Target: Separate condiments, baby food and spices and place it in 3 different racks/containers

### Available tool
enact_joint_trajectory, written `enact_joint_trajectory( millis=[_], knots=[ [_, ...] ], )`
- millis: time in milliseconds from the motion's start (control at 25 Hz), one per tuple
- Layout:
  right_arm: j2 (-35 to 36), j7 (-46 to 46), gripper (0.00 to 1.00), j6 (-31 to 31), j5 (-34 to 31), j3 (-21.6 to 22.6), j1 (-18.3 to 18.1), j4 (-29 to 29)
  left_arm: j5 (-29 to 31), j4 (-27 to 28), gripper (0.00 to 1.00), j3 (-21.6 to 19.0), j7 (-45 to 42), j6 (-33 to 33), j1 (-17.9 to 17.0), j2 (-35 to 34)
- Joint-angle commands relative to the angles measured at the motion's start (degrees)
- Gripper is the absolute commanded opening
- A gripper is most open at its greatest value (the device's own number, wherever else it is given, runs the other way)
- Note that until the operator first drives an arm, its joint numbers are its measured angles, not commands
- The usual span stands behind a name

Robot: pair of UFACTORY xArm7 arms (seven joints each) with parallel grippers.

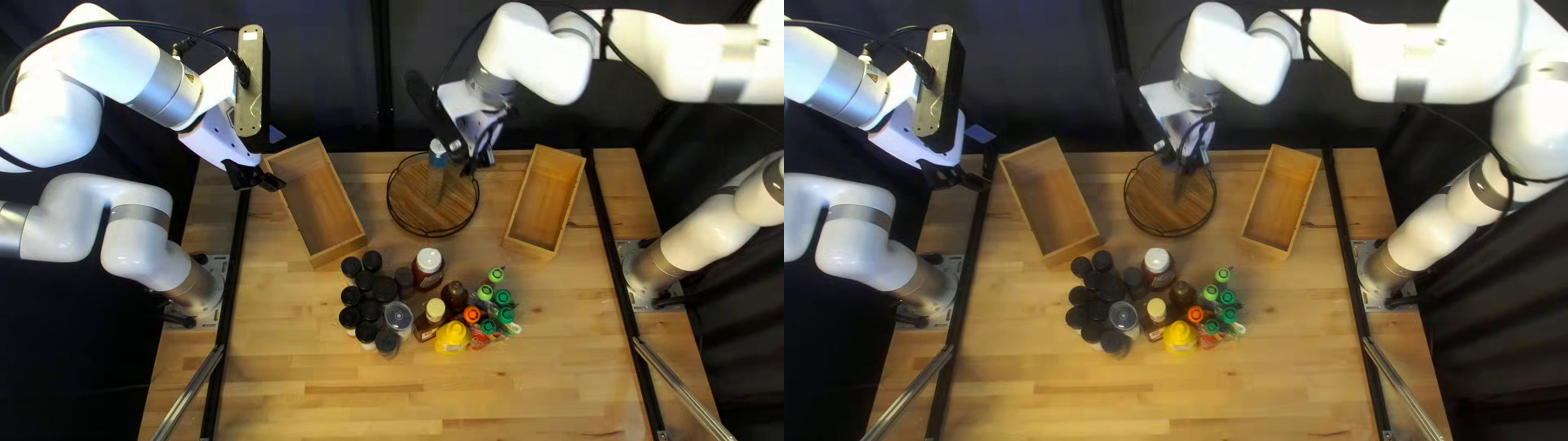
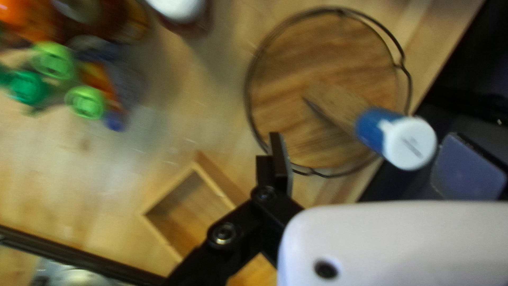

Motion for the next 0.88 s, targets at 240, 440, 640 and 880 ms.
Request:
enact_joint_trajectory(
  millis=[240,440,640,880],
  knots=[
    [-8.18,25.88,1.0,-1.48,-8.97,10.18,8.69,2.98,0.0,0.0,1.0,0.0,0.0,0.0,0.0,0.0],
    [-12.64,36.95,1.0,-1.08,-17.29,11.39,13.35,4.0,0.0,0.0,1.0,0.0,0.0,0.0,0.0,0.0],
    [-17.96,43.93,1.0,-0.42,-24.16,10.91,18.01,5.49,0.0,0.0,1.0,0.0,0.0,0.0,0.0,0.0],
    [-20.08,46.7,1.0,-1.62,-26.68,10.64,20.11,5.19,0.0,0.0,1.0,0.0,0.0,0.0,0.0,0.0]
  ],
)
